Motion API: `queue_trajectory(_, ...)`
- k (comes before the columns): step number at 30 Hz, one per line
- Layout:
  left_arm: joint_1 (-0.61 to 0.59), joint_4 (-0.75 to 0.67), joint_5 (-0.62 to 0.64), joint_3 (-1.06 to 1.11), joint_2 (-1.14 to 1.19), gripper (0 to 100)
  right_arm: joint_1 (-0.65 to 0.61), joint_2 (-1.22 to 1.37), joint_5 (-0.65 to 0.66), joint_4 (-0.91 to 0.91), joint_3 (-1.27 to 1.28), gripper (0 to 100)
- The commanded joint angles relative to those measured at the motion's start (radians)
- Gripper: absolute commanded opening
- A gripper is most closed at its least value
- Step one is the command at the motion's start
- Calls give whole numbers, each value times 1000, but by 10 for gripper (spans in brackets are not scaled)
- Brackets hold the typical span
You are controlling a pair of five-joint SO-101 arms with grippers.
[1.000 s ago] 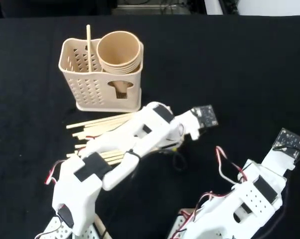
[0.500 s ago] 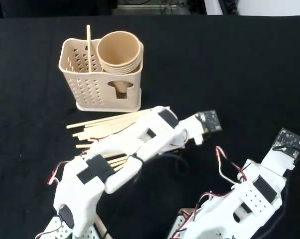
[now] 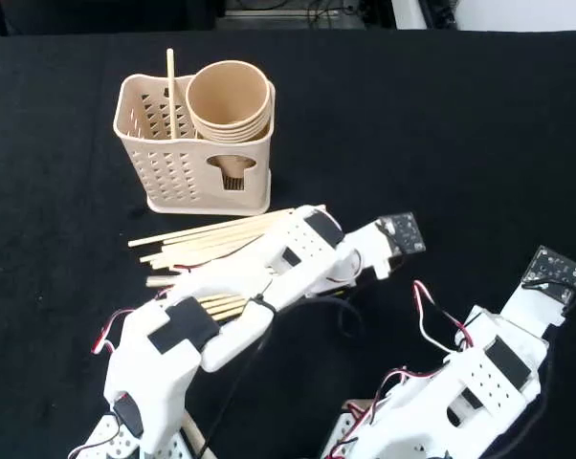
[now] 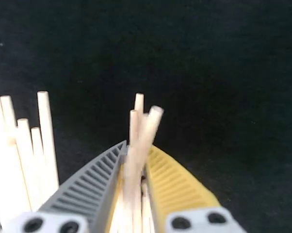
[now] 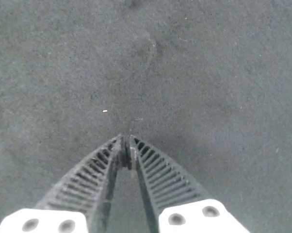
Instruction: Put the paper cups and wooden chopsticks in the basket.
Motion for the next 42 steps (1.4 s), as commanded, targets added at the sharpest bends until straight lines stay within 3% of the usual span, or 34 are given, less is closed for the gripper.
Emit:
queue_trajectory(1,7,2,8,-22,-69,32,-11,-18,-5,-3,-33,15)
queue_trajectory(7,18,0,8,15,-104,29,-11,-18,-5,-3,-33,15)
queue_trajectory(18,-22,0,150,21,-207,29,-11,-18,-5,-3,-33,15)
queue_trajectory(23,-45,-107,219,128,-331,29,-11,-18,-3,-3,-33,15)
queue_trajectory(33,-242,-161,252,229,-770,28,-11,-18,-3,-3,-33,15)
queue_trajectory(42,-332,-64,361,139,-988,28,-9,-18,-3,-3,-33,15)
